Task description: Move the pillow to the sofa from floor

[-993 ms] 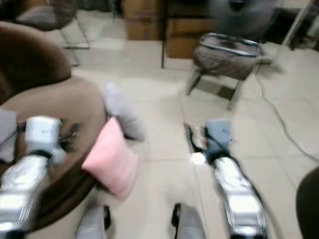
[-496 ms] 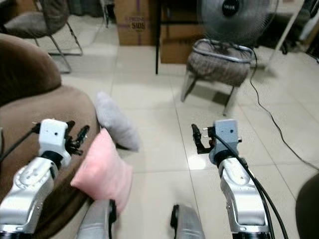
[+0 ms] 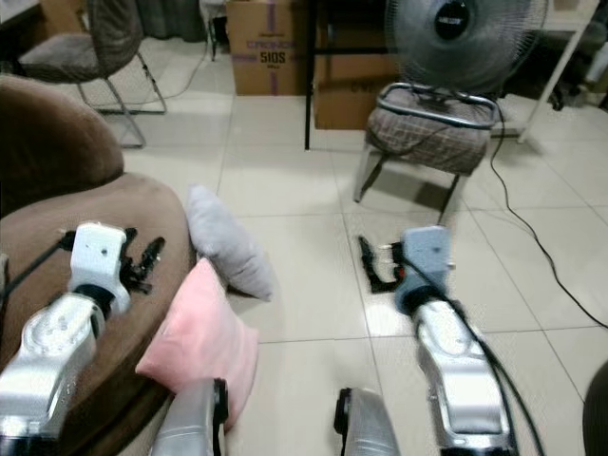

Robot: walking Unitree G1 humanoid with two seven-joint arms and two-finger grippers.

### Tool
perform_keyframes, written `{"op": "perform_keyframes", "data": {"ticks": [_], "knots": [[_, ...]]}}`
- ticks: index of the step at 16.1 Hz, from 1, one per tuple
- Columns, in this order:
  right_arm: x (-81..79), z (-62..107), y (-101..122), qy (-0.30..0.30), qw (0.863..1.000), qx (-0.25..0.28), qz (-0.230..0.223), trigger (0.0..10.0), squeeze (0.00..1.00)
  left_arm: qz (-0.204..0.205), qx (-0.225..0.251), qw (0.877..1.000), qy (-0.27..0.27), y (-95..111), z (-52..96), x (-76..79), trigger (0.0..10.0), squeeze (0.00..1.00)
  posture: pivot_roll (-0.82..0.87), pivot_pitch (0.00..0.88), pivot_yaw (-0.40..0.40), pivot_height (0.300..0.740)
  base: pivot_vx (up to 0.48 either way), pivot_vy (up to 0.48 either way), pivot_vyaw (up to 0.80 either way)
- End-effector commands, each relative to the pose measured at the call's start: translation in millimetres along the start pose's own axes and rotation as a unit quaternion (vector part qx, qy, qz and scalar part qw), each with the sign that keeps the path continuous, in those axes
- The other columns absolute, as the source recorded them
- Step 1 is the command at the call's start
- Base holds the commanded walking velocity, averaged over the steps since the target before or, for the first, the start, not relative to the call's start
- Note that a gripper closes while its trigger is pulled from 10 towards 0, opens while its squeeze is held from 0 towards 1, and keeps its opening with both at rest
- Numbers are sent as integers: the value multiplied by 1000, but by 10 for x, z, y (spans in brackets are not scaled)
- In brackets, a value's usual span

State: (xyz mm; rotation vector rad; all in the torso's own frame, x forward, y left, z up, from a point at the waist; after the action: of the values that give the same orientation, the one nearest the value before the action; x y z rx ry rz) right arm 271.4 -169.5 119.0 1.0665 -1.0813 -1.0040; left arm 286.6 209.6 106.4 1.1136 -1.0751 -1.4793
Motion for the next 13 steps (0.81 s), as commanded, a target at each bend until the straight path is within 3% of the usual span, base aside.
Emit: {"op": "perform_keyframes", "data": {"ticks": [1, 4, 7, 9, 11, 13], "knots": [[47, 30, 37, 0, 1000, 1, 2, 10000, 0, 0, -30, 1000, -8, -100, -79, -1, 10000, 0, 18, 0, 22, 590, 0, 0, 0], [47, 100, 28, 30, 1000, -5, -6, 10000, 0, -10, -109, 994, -9, -324, -305, -13, 10000, 0, 9, 1, 7, 571, 0, 0, 0], [71, 178, 83, 85, 996, -17, 26, 10000, 0, 19, -141, 990, -4, -440, -482, 63, 10000, 0, -24, 27, -1, 536, 0, 0, 0], [-61, 254, 134, 189, 981, -34, 23, 10000, 0, -13, -159, 987, 6, -540, -522, 39, 10000, 0, -26, 46, -30, 532, 0, 0, 0], [-230, 390, 155, 306, 949, -56, 53, 10000, 0, -16, -191, 981, 28, -710, -472, -56, 10000, 0, -48, 76, -36, 532, 0, 0, 0], [-290, 445, 202, 358, 928, -68, 74, 10000, 0, -16, -209, 978, 22, -832, -422, -99, 10000, 0, -86, 106, -31, 532, 0, 0, 0]]}}
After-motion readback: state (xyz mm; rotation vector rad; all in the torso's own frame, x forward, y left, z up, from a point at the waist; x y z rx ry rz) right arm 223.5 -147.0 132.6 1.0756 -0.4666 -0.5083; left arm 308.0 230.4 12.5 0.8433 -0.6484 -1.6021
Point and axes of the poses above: a point about 5 cm out from each wrist's last joint towards the gripper, its own z axis pointing back from the gripper into the wrist, its own y axis along the axis of the wrist's last joint, x = y × z, the point moved 1 cm from there along -z, pointing out of the wrist towards the gripper, and after that the axes turned 6 degrees about z, right-handed, at the moved point
